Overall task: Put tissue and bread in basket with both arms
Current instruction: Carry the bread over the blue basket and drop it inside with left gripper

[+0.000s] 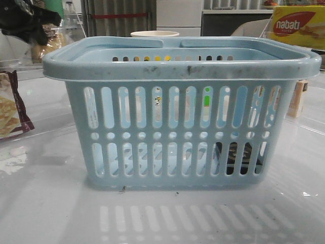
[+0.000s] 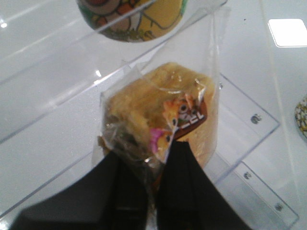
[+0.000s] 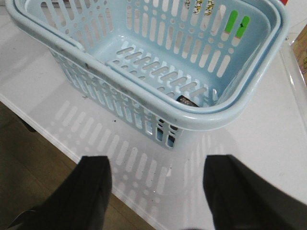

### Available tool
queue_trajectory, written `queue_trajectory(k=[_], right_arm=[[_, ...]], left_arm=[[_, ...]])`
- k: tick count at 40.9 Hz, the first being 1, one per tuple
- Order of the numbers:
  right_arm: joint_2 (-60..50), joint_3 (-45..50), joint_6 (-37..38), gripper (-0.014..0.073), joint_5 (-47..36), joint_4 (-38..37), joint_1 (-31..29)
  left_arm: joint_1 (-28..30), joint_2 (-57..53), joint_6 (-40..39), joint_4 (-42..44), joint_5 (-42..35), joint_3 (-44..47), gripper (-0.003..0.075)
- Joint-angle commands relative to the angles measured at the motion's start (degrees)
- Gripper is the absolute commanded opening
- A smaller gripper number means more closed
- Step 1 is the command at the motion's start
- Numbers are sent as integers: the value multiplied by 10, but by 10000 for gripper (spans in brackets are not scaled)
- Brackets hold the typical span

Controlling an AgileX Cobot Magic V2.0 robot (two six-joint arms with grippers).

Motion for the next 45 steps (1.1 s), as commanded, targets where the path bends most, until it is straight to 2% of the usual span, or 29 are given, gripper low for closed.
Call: queue_trajectory(k=[1, 10, 15, 21, 29, 38, 43, 45], right_arm=[[-1, -16, -6, 518, -34, -6, -1], [-1, -16, -6, 518, -34, -6, -1], [-1, -16, -6, 518, -34, -6, -1], [-1, -16, -6, 518, -34, -6, -1], [-1, -16, -6, 518, -34, -6, -1], [-1, -16, -6, 518, -34, -6, -1], [-1, -16, -6, 518, -34, -6, -1], [-1, -16, -6, 518, -34, -6, -1]], left_arm=[[2, -86, -1, -9, 11, -23, 90], [0, -203, 17, -17, 161, -23, 90], [-18, -267, 87, -48, 207, -13, 90], [-76, -329, 172, -118, 209, 22, 90], [-181, -337, 187, -133, 207, 53, 90], [-281, -276, 187, -133, 202, 68, 90], [-303, -222, 187, -132, 190, 68, 93], [-305, -200, 187, -132, 186, 68, 118]])
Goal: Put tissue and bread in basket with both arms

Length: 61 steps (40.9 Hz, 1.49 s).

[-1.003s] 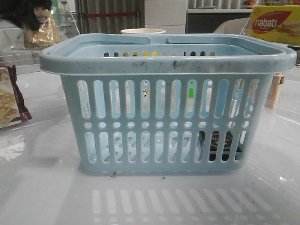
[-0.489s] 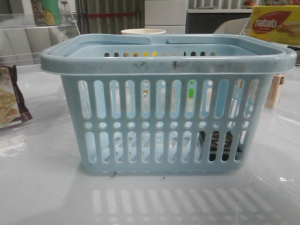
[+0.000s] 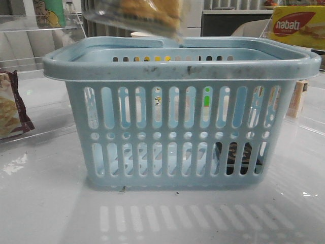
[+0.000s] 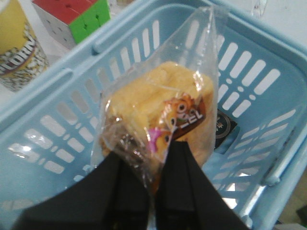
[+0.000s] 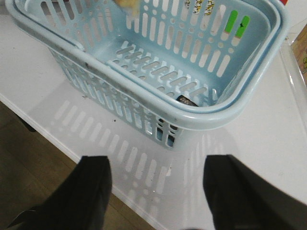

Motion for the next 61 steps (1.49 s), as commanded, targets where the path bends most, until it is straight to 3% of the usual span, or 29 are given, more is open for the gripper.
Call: queue_trajectory(k=[1, 7, 11, 27, 41, 54, 61], right_arm=[[-1, -16, -6, 518, -35, -5, -1], [-1, -16, -6, 518, -35, -5, -1], [-1, -16, -6, 518, -35, -5, -1], [-1, -16, -6, 518, -35, -5, -1], [-1, -16, -6, 518, -35, -5, -1], [-1, -16, -6, 518, -30, -12, -1], [-1, -16, -6, 518, -17, -38, -1]], left_arm=[[-9, 19, 0, -13, -48, -16, 138], [-9, 53, 0, -15, -44, -16, 368], [-9, 48, 0, -15, -26, -16, 451], [-15, -97, 0, -26, 42, 21, 442], [-24, -299, -5, 2, 52, 207, 442], [-24, -457, -166, 113, 0, 370, 442], [-24, -513, -182, 131, -44, 435, 442]])
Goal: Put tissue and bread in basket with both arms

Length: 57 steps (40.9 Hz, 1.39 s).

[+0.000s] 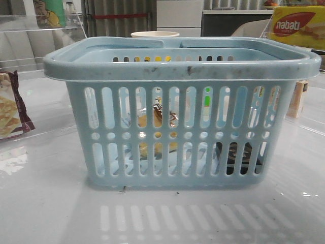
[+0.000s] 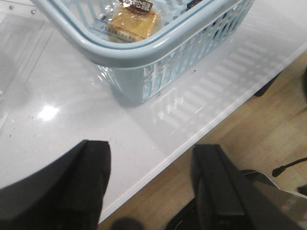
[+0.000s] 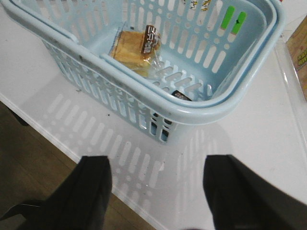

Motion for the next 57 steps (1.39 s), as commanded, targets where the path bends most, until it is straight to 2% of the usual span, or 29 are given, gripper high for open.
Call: queue_trajectory(k=[1, 6, 13, 15, 19, 25, 29, 54, 57], right_arm=[[-1, -16, -6, 518, -30, -18, -1], [-1, -16, -6, 517, -29, -18, -1], [-1, -16, -6, 507, -24, -7, -1], [-1, -16, -6, 470, -24, -5, -1], [-1, -16, -6, 339, -24, -4, -1], [-1, -16, -6, 139, -24, -4, -1], [-1, -16, -6, 47, -24, -4, -1], [-1, -16, -6, 55, -20, -4, -1], [-1, -16, -6, 55, -18, -4, -1]], left_arm=[[-3, -24, -14, 2, -68, 11, 442], [-3, -28, -14, 2, -84, 24, 404], [-3, -25, -14, 2, -87, 24, 232], [-3, -25, -14, 2, -92, 24, 174], [-3, -25, -14, 2, -100, 24, 86], [-3, -25, -14, 2, -105, 24, 91], [-3, -25, -14, 2, -105, 24, 91], [-3, -35, -14, 0, -108, 27, 91], [20, -59, -12, 19, -109, 27, 91]])
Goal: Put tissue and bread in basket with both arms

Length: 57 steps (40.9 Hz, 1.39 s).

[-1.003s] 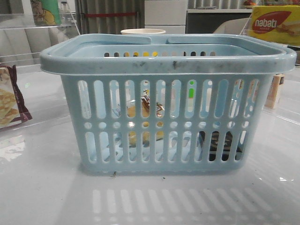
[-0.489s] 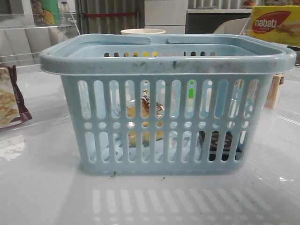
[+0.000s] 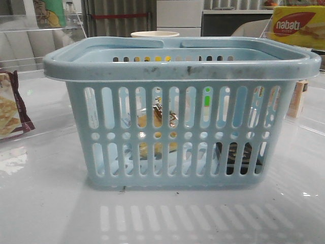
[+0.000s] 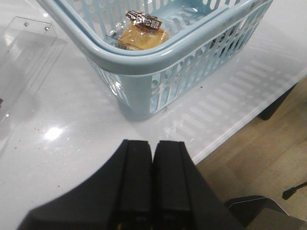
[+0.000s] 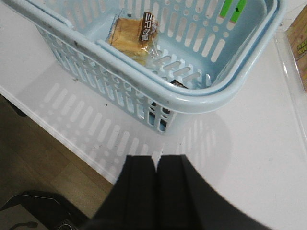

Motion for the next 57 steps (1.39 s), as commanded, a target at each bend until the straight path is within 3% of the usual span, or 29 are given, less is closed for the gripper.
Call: queue_trajectory(k=[1, 9, 23, 35, 57], right_arm=[[-1, -16, -6, 55, -34, -4, -1], [-1, -16, -6, 55, -34, -4, -1], [-1, -16, -6, 55, -34, -4, -1], [-1, -16, -6, 55, -31, -4, -1], [-1, -16, -6, 55, -29, -4, -1]], left_arm=[[30, -31, -1, 11, -48, -13, 91], [156, -138, -1, 32, -125, 53, 91], [337, -371, -1, 0, -302, 279, 91], [350, -400, -1, -31, -450, 410, 91], [334, -399, -1, -16, -454, 410, 91]])
